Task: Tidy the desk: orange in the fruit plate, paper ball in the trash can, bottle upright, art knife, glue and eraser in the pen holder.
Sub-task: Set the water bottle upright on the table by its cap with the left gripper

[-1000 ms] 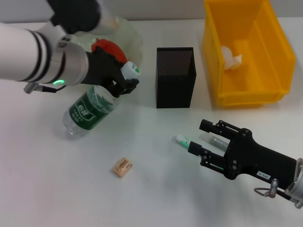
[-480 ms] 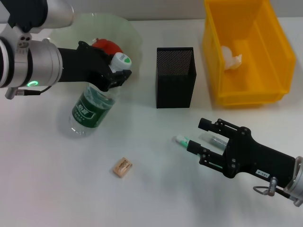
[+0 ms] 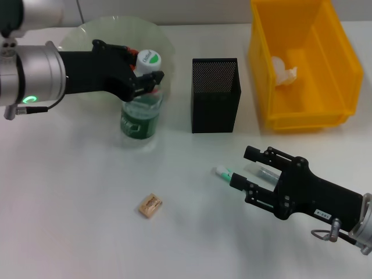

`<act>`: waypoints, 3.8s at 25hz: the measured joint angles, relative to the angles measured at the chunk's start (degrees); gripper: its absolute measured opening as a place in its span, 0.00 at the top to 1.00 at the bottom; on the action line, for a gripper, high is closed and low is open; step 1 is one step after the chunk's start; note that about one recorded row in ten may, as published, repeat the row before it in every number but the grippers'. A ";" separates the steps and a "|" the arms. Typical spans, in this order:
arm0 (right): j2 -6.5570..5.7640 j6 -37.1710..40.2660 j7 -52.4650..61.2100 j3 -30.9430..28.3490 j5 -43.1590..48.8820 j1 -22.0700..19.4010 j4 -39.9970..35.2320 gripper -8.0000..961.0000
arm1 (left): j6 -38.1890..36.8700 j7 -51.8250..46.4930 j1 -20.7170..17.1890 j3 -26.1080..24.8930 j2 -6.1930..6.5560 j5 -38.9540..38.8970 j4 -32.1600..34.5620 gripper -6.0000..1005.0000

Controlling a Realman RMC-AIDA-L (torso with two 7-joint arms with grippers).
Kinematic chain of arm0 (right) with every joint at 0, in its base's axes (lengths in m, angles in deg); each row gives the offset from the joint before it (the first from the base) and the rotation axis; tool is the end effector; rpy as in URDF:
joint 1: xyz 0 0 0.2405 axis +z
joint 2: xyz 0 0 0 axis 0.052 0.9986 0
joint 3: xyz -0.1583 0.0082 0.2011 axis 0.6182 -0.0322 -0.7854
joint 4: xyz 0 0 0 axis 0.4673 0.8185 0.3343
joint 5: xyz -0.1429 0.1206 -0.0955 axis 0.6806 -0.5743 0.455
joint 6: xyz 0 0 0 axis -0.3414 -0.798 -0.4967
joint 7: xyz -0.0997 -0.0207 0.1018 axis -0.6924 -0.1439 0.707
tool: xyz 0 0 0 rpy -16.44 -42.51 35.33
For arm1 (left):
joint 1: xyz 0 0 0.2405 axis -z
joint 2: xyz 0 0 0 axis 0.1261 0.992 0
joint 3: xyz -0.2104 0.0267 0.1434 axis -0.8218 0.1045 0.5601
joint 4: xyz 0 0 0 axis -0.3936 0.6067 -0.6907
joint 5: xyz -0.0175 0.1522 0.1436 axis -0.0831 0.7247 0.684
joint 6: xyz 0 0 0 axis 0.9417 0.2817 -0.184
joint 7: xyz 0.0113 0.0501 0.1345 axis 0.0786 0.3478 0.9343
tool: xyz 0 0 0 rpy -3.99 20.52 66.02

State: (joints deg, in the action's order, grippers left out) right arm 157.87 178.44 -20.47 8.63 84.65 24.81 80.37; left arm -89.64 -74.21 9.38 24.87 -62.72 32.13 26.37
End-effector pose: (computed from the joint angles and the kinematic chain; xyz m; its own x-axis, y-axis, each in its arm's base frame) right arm 0.2889 0.2323 -0.0685 0.6167 -0.2107 -0.7584 -0.4931 -0.8544 -0.1636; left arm -0.1736 0.3490 0.0151 0.9350 0.2401 0.2611 0.3416 -0.8081 -0.4800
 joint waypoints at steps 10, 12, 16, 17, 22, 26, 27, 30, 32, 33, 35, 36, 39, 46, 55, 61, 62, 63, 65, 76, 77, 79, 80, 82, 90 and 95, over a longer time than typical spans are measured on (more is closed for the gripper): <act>0.00 -0.60 0.02 0.00 0.00 0.56 0.01 0.29 | 0.28 6.88 -0.65 -2.44 0.00 -4.68 -3.71 0.53; 0.00 -0.77 0.02 0.00 0.00 0.66 0.01 0.29 | 0.54 8.42 -0.69 -3.11 0.00 -6.68 -4.53 0.53; 0.00 -0.79 0.02 0.00 0.00 0.81 0.01 0.29 | 0.46 10.22 -0.71 -5.06 0.07 -9.88 -6.41 0.53; 0.00 -0.79 0.02 0.00 0.00 0.81 0.01 0.29 | 0.29 10.30 -0.61 -5.94 0.10 -10.35 -7.05 0.53; 0.00 -0.93 0.04 0.00 0.00 0.98 0.01 0.29 | 0.09 11.00 -0.24 -7.79 0.16 -12.17 -8.94 0.53; 0.00 -1.59 0.23 0.00 0.00 1.46 0.01 0.29 | -0.03 13.34 -0.17 -9.61 0.20 -15.67 -11.91 0.52; 0.00 -1.59 0.23 0.00 0.00 1.46 0.01 0.29 | -0.11 13.48 -0.16 -9.73 0.23 -15.87 -12.14 0.52; 0.00 -1.62 0.27 0.00 0.00 1.51 0.01 0.29 | -1.18 13.87 -0.12 -10.59 0.38 -16.34 -13.29 0.52; 0.00 -1.66 0.28 0.00 0.00 1.52 0.01 0.29 | -1.69 13.90 -0.11 -10.87 0.38 -16.34 -13.71 0.52; 0.00 -1.67 0.29 0.00 0.00 1.52 0.01 0.29 | -1.69 13.90 -0.11 -10.87 0.38 -16.34 -13.71 0.52; 0.00 -1.68 0.30 0.00 0.00 1.55 0.01 0.29 | -3.24 13.93 -0.49 -11.50 0.38 -16.35 -14.40 0.52; 0.00 -1.68 0.30 0.00 0.00 1.58 0.01 0.29 | -3.24 13.93 -0.49 -11.50 0.38 -16.35 -14.40 0.52; 0.00 -1.68 0.32 0.00 0.00 1.63 0.01 0.29 | -3.98 13.95 -1.30 -12.99 0.30 -16.38 -14.44 0.52; 0.00 -2.05 0.34 0.00 0.00 1.65 0.01 0.29 | -4.39 14.00 -2.58 -17.17 0.25 -16.47 -15.45 0.51; 0.00 -2.11 0.51 0.15 0.00 2.08 0.01 0.29 | -4.84 15.79 -3.18 -21.82 0.21 -16.54 -15.71 0.51; 0.06 -2.11 0.51 0.07 0.00 2.28 0.57 0.29 | -4.37 17.30 -2.99 -23.05 0.23 -16.57 -16.88 0.50; 0.06 -2.11 0.51 0.07 0.00 2.28 0.57 0.29 | -4.37 17.30 -2.99 -23.05 0.23 -16.57 -16.88 0.50; 0.06 -2.11 0.51 0.07 0.00 2.30 0.58 0.29 | -4.33 17.74 -2.81 -23.22 0.24 -16.58 -17.42 0.50; 0.08 -2.11 0.52 0.10 0.00 2.35 0.59 0.29 | -4.25 18.27 -2.34 -23.30 0.26 -16.69 -18.89 0.50; 0.09 -1.99 0.42 0.19 0.00 2.33 0.63 0.29 | -4.98 18.29 -2.23 -22.94 0.22 -16.90 -19.58 0.50; 0.09 -1.99 0.42 0.19 0.00 2.33 0.63 0.29 | -5.25 18.29 -2.24 -23.01 0.22 -16.89 -19.59 0.49; 0.09 -1.98 0.35 0.18 0.00 2.33 0.62 0.29 | -5.48 18.24 -2.25 -23.22 0.21 -16.86 -19.61 0.49; 0.09 -1.98 0.35 0.18 0.00 2.33 0.62 0.29 | -5.56 18.18 -2.26 -23.29 0.20 -16.84 -19.61 0.49; 0.09 -1.98 0.30 0.17 0.00 2.33 0.63 0.29 | -5.61 18.05 -2.27 -23.35 0.19 -16.80 -19.61 0.49; 0.09 -2.01 0.13 0.09 0.00 2.33 0.63 0.29 | -6.09 17.89 -2.34 -23.34 0.18 -16.64 -19.23 0.49; 0.09 -2.02 0.11 0.03 0.00 2.38 0.63 0.29 | -6.39 17.82 -2.39 -23.33 0.24 -16.76 -19.22 0.48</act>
State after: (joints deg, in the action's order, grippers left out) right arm 157.95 176.42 -20.37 8.65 84.65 27.19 81.00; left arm -96.03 -56.40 6.98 1.54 -62.48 15.37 7.15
